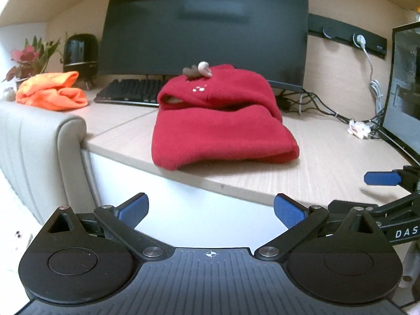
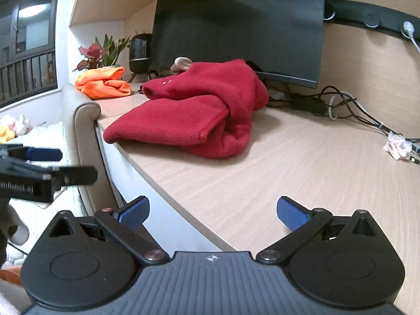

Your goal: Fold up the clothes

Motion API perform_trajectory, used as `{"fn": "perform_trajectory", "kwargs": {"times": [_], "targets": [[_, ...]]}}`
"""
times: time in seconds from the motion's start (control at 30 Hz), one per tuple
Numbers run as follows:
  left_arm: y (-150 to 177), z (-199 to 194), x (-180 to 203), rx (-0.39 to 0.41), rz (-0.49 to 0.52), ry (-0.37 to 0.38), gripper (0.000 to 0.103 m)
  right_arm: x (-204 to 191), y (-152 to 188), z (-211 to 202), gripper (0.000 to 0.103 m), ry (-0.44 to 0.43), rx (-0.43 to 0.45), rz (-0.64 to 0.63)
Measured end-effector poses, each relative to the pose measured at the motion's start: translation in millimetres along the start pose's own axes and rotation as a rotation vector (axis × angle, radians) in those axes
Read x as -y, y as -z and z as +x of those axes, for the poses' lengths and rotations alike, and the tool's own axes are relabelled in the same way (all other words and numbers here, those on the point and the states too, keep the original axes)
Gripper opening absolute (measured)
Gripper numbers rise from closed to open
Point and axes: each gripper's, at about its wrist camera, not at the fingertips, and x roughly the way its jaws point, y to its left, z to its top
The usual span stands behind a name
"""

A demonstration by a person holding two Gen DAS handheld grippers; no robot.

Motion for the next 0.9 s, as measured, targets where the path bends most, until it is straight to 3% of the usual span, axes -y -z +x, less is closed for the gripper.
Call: {"fn": "perform_trajectory", "kwargs": {"times": [0.2, 0.9], "targets": [[8, -10, 12, 0.008, 0.048, -0.019, 0.103, 5, 4, -3, 0.103, -0.003, 0.007, 0.029], [11, -13, 20, -0.013, 0.046, -0.021, 0.103, 15, 5, -8, 0.103, -0.005, 0.029, 0.063]]}}
